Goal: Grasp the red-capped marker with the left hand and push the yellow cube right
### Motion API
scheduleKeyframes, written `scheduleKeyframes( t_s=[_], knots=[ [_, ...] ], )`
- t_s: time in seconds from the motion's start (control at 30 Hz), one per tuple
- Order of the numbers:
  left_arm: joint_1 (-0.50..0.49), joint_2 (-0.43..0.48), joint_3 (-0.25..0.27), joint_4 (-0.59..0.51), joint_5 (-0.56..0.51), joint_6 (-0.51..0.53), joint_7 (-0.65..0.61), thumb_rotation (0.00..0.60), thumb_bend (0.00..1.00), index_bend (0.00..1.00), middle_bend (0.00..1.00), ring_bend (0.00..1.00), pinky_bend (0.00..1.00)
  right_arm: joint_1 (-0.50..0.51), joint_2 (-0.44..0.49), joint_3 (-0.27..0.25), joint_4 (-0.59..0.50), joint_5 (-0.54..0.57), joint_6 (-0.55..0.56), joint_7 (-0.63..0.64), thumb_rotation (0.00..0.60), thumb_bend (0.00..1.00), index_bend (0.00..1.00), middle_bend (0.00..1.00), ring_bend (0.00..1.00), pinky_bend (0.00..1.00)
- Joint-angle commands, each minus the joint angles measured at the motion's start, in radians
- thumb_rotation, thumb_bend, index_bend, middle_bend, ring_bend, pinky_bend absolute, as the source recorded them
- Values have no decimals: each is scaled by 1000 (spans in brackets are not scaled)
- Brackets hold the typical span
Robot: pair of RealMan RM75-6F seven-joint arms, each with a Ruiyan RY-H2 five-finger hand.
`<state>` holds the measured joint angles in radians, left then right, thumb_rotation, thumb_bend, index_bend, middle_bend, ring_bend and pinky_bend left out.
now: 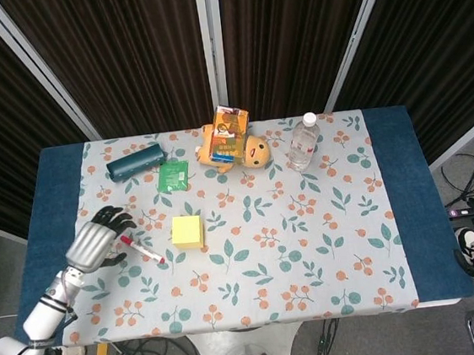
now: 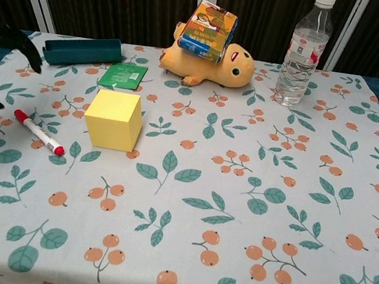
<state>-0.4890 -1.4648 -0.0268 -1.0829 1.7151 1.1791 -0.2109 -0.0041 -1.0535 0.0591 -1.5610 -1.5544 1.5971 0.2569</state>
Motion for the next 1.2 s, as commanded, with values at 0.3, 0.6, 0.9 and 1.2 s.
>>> scheduleKeyframes(
  t_s=[0.3, 0.6, 0.9, 1.2],
  knots=[
    [-63, -86, 71, 90, 37, -58, 22, 600, 249, 403, 372, 182, 167, -5, -1, -4, -5, -1, 1, -10, 600, 220, 53, 150, 14, 137],
    [-85, -122, 81, 116, -6, -113, 31, 600, 339, 440, 398, 182, 167, -10, -1, -5, -10, 0, 5, -17, 600, 220, 54, 149, 14, 137],
    [-88, -134, 68, 101, -71, -157, 107, 600, 340, 451, 398, 182, 168, -16, -1, -5, -5, 7, 7, -10, 600, 220, 53, 149, 14, 137],
    [-90, -155, 58, 103, -115, -175, 146, 600, 371, 512, 398, 182, 168, -25, -6, -3, 8, 15, 14, 0, 600, 220, 54, 151, 9, 137]
  ],
)
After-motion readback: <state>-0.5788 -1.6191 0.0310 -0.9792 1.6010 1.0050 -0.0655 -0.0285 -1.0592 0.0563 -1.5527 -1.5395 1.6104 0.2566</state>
